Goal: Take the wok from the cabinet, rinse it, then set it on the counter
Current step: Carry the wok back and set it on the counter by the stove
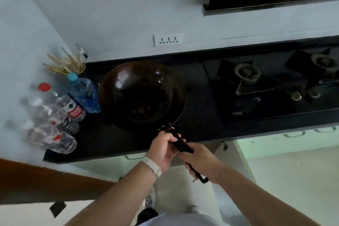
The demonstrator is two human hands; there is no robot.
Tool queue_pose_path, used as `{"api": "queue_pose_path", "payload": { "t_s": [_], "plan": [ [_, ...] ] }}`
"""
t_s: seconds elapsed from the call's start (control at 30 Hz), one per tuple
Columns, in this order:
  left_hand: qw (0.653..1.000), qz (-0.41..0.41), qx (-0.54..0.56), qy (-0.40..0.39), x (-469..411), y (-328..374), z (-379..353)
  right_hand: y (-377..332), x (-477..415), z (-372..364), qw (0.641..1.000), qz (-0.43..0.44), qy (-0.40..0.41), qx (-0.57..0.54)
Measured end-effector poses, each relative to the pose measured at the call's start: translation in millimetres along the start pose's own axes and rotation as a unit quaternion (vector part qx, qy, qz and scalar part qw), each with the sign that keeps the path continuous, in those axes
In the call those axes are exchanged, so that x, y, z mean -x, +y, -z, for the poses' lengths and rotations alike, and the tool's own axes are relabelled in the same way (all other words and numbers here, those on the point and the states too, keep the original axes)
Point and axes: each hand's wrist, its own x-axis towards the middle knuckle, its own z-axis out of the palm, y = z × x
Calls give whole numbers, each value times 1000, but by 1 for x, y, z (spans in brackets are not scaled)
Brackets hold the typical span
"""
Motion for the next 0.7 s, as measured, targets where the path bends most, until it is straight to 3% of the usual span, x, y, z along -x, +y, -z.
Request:
{"api": "queue_pose_path", "payload": {
  "t_s": [0.3, 0.7],
  "plan": [
    [986, 86, -85, -115, -50, 66, 20, -43, -31, -56, 981, -25, 171, -85],
    [961, 136, -164, -177, -91, 89, -1, -59, -58, -53, 955, -37, 249, -153]
  ]
}}
